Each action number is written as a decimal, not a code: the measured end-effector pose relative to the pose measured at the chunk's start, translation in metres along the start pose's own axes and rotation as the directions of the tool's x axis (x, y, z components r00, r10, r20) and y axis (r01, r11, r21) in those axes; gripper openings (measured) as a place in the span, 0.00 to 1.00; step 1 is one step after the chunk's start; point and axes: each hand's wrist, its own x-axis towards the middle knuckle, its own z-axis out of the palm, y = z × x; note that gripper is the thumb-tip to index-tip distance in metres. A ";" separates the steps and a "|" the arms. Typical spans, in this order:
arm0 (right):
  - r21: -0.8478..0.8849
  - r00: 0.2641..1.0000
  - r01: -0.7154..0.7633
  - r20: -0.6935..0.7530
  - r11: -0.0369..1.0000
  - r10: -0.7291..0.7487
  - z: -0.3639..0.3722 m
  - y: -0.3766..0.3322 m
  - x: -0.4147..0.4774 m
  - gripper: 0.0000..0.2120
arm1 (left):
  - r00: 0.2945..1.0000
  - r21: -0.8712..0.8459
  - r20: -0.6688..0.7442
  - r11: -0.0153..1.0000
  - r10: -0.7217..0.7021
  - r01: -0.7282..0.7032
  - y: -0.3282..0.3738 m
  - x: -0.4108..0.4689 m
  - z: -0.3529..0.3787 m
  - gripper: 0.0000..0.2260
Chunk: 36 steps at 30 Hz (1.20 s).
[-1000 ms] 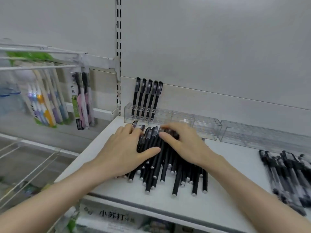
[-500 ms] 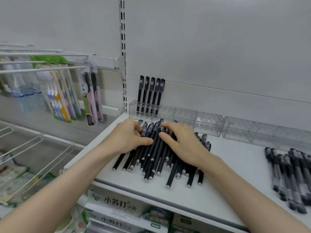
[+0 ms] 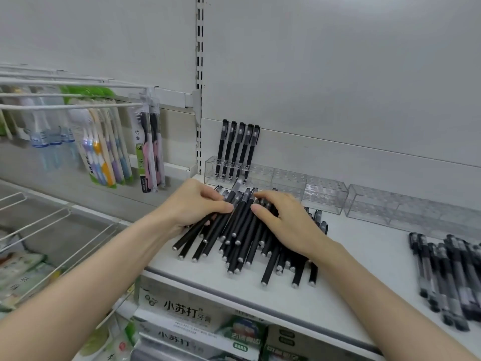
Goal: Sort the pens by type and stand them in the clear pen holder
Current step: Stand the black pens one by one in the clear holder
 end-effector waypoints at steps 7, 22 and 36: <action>0.507 0.985 0.064 -0.168 0.860 0.025 -0.021 -0.026 0.008 0.14 | 0.990 -0.353 -0.004 0.926 0.140 -0.132 0.009 -0.005 -0.002 0.18; 0.490 0.768 0.150 -0.604 0.859 0.211 -0.054 -0.027 0.092 0.15 | 0.918 -0.449 -0.056 0.811 0.393 -0.375 0.034 0.090 -0.008 0.02; 0.298 0.740 0.136 -0.664 0.945 0.103 -0.035 -0.005 0.125 0.14 | 0.846 -0.465 -0.051 0.737 0.530 -0.490 0.006 0.105 0.003 0.05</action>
